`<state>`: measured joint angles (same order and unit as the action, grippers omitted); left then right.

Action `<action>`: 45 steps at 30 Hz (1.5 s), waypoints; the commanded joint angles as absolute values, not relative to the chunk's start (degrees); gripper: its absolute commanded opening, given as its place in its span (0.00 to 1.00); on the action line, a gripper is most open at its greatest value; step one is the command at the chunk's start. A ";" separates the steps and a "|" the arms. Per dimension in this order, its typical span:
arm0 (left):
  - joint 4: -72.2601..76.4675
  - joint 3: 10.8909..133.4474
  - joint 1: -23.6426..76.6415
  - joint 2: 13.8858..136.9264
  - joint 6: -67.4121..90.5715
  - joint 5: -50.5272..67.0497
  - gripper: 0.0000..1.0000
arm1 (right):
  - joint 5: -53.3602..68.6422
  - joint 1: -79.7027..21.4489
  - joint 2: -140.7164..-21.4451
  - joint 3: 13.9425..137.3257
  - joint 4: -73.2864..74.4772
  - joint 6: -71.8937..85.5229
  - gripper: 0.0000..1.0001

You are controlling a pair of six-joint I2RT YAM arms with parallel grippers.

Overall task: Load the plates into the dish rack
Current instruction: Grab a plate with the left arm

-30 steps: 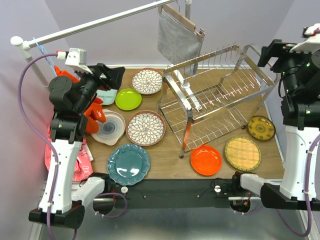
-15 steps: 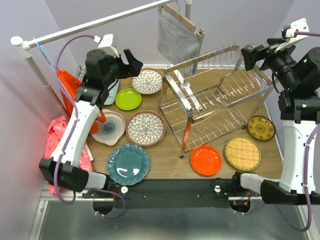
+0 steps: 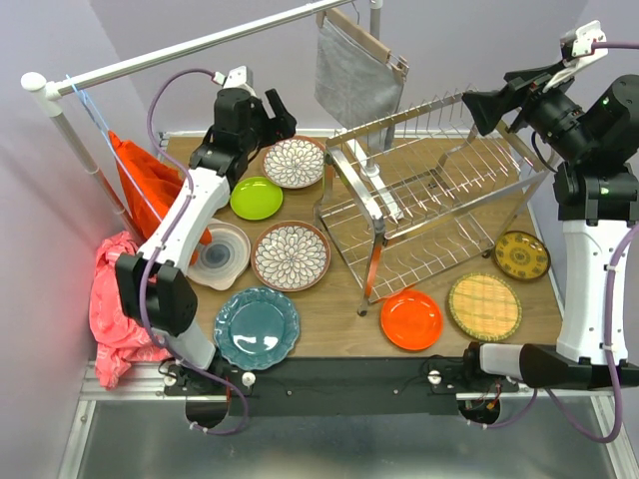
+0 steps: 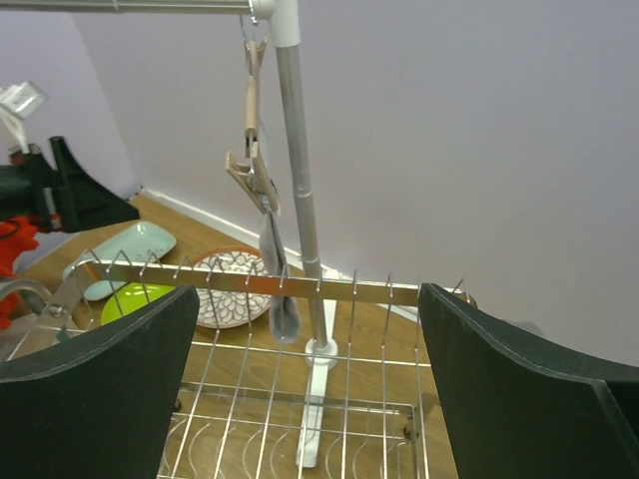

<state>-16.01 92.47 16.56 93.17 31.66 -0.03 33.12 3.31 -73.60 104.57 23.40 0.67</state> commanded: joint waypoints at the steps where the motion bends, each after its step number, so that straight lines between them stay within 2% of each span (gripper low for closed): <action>1: -11.25 96.49 14.24 100.88 36.56 -1.24 0.90 | 36.12 3.16 -73.39 104.24 25.05 2.81 1.00; 11: -18.54 114.24 12.04 120.31 36.04 -0.97 0.88 | 35.68 3.16 -73.56 104.59 25.31 2.81 1.00; 24: -21.97 118.12 6.77 131.47 27.86 1.58 0.87 | 36.91 3.16 -74.44 103.89 25.49 3.16 1.00; 37: -26.45 124.10 5.89 139.21 23.29 5.80 0.88 | 37.62 3.16 -74.00 101.95 25.84 2.99 1.00; 45: -26.19 125.07 4.84 141.68 22.24 10.45 0.77 | 37.88 3.16 -73.48 101.07 26.02 2.73 1.00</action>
